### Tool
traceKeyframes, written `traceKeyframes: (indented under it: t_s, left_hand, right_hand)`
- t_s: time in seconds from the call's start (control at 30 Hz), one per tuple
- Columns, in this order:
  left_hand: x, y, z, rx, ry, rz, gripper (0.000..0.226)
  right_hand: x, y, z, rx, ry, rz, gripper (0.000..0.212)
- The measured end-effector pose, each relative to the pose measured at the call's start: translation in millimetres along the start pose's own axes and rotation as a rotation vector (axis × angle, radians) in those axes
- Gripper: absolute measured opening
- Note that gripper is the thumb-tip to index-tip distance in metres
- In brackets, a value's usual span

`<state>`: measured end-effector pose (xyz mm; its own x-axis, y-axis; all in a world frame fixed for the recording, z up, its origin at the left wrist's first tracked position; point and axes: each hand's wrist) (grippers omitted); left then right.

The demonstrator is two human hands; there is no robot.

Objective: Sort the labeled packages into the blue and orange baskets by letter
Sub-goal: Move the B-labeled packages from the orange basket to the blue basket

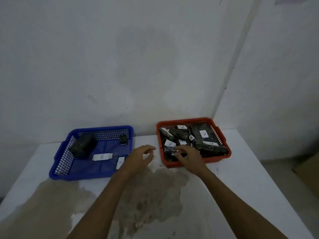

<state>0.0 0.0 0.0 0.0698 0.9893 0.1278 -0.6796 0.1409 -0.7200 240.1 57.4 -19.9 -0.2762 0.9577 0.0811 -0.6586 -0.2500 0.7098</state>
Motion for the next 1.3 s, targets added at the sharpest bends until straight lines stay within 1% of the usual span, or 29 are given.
traceKeyframes:
  t_s: [0.13,0.27,0.37,0.47,0.53,0.63,0.73,0.8,0.97,1.03,1.1,1.2,1.3]
  left_hand:
    - [19.3,-1.4,-33.6,-0.016,0.012,0.068,0.027]
    - [43.0,4.1,-58.1,-0.053,-0.064,0.098,0.031]
    - [54.4,11.7,-70.7,-0.087,-0.083,0.161,0.037]
    - [68.3,18.8,-79.3,-0.093,-0.100,0.168,0.044]
    - [81.4,23.2,-84.3,-0.078,-0.094,0.172,0.047]
    - [102.1,31.1,-89.9,-0.012,-0.073,0.204,0.051]
    - [116.1,40.6,-95.2,0.157,-0.034,0.229,0.057]
    - [122.5,44.5,-100.3,0.218,-0.018,0.243,0.060]
    - [135.3,39.8,-115.5,0.322,-0.034,0.338,0.050]
    - [138.2,36.6,-117.6,0.301,-0.045,0.366,0.050]
    - [137.2,36.1,-115.5,0.209,-0.061,0.367,0.047]
    - [128.9,37.3,-107.4,0.080,-0.137,0.335,0.038]
    - [118.5,35.9,-98.2,-0.052,-0.220,0.317,0.036]
  right_hand:
    - [18.7,-27.4,5.6,0.001,0.004,-0.024,0.024]
    - [43.1,-46.7,-1.4,-0.070,0.014,0.011,0.028]
    - [57.9,-57.3,-11.3,-0.168,0.014,-0.005,0.034]
    - [65.3,-64.9,-21.7,-0.312,0.022,0.032,0.038]
    - [66.0,-72.5,-27.8,-0.380,0.012,0.066,0.037]
    - [65.5,-83.4,-32.6,-0.405,-0.014,0.101,0.035]
    - [64.8,-90.0,-35.1,-0.368,-0.039,0.112,0.033]
    - [64.8,-92.2,-36.5,-0.347,-0.060,0.111,0.032]
    - [64.2,-94.8,-39.0,-0.339,-0.078,0.118,0.031]
    - [63.5,-94.5,-38.4,-0.336,-0.079,0.118,0.031]
    - [63.0,-93.4,-37.8,-0.332,-0.080,0.118,0.031]
    - [63.3,-92.1,-37.1,-0.337,-0.069,0.112,0.031]
    - [62.2,-90.1,-36.3,-0.336,-0.060,0.104,0.032]
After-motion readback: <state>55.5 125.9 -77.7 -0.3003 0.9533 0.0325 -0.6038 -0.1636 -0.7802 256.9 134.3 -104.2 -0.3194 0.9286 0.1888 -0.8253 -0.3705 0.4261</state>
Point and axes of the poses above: each hand's wrist, its own x-axis towards the middle knuckle, its own z-axis out of the back of the hand, y = z × x, and after that the axes turned 3 degrees about -y, right-handed
